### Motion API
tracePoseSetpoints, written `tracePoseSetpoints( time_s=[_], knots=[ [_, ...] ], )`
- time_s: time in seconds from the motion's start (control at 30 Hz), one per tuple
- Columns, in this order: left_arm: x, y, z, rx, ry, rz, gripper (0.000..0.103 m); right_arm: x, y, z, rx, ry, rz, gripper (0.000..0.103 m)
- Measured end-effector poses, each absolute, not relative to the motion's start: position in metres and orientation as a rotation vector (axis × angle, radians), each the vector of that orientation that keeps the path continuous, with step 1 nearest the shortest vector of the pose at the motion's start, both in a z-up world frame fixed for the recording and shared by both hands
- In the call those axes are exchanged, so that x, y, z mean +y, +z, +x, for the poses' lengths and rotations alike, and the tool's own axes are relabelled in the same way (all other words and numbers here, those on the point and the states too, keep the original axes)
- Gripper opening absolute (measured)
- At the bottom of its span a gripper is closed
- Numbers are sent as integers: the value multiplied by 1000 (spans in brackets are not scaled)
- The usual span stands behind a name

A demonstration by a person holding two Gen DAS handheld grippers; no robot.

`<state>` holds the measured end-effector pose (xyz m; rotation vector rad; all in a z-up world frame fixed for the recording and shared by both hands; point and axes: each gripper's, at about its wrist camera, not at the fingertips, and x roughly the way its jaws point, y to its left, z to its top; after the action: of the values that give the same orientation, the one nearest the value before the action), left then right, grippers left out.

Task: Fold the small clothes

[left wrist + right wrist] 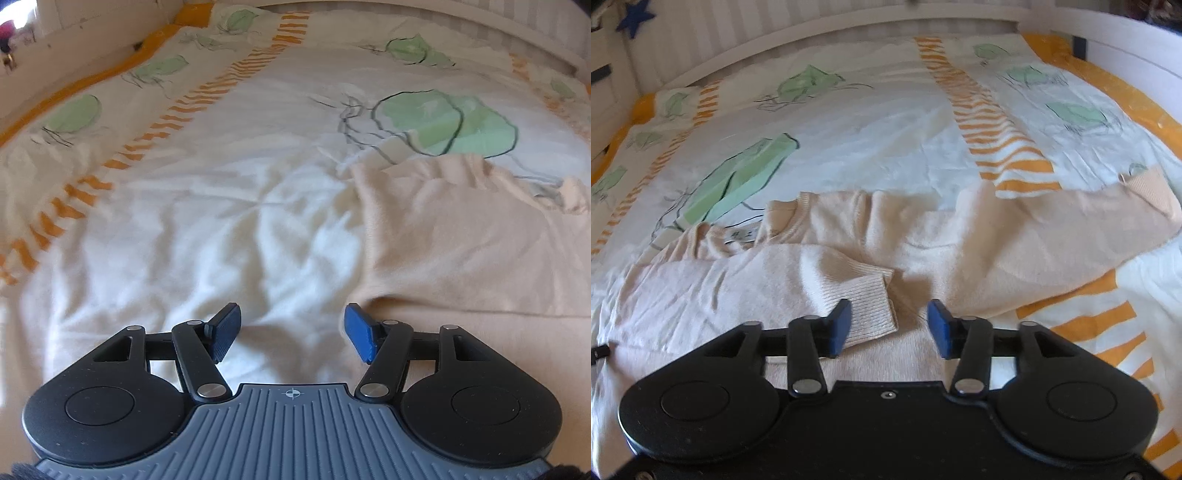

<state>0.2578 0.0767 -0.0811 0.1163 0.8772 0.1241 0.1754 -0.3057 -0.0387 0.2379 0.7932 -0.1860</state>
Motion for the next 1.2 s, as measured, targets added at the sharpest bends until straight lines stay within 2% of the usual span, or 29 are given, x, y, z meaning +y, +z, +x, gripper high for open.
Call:
tracePoseSetpoints(
  time_s=[0.07, 0.13, 0.23, 0.4, 0.53, 0.73, 0.83, 0.93, 1.03, 1.1, 1.2],
  knots=[
    [79, -77, 258, 886, 185, 195, 60, -307, -36, 173, 771, -152, 221, 68],
    [82, -65, 255, 855, 216, 243, 59, -308, -33, 172, 756, -114, 197, 69],
    [75, -40, 249, 782, 215, 287, 59, -309, -33, 170, 727, -83, 161, 77],
    [44, -19, 262, 759, 156, 294, 60, -316, -44, 165, 718, -67, 241, 79],
    [25, -31, 282, 799, 146, 276, 60, -329, -50, 162, 739, -72, 320, 87],
    [39, -80, 294, 983, 245, 216, 60, -352, -48, 162, 749, -127, 425, 88],
    [54, -86, 288, 982, 267, 187, 66, -356, -50, 164, 761, -147, 449, 89],
    [54, -76, 285, 1006, 302, 188, 62, -358, -47, 165, 751, -128, 479, 89],
    [37, -54, 276, 952, 261, 185, 60, -353, -38, 165, 705, -88, 447, 88],
    [16, -40, 270, 909, 194, 184, 60, -349, -32, 169, 685, -47, 414, 84],
    [-26, -24, 268, 854, 87, 182, 60, -338, -26, 181, 679, 16, 330, 66]
  ],
)
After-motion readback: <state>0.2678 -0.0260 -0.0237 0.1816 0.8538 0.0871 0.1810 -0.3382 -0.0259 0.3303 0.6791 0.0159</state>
